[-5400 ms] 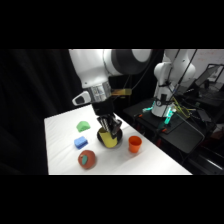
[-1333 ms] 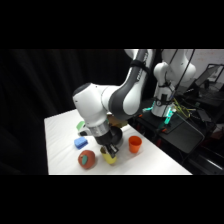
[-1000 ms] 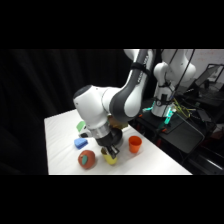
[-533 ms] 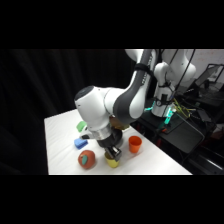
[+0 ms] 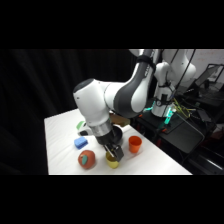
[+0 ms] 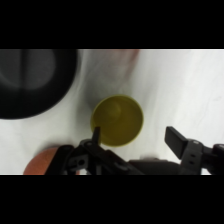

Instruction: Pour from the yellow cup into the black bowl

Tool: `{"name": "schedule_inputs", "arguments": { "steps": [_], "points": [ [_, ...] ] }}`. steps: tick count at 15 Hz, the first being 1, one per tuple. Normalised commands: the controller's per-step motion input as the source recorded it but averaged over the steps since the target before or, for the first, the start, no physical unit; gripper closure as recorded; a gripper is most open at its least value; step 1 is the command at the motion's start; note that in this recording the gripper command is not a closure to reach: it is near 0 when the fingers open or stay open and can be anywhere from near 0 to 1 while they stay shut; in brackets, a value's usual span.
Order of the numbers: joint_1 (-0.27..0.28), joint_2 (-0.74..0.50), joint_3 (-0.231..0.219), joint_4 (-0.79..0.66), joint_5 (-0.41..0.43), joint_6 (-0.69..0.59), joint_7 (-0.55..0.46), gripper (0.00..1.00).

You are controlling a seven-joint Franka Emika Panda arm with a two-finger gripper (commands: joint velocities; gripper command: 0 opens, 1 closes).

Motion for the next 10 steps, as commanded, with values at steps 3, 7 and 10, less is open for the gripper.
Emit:
{"name": "schedule_inputs", "arguments": {
  "steps": [3,7,10],
  "points": [
    [-0.148,-0.67,0.080,-0.30,0.138,-0.24,-0.07,0.00],
    [-0.078,-0.53,-0.021,-0.20,0.065,-0.23,0.05,0.00],
    [0.025,-0.39,-0.057,-0.22,-0.077,-0.02,0.22,0.00]
  ]
}}
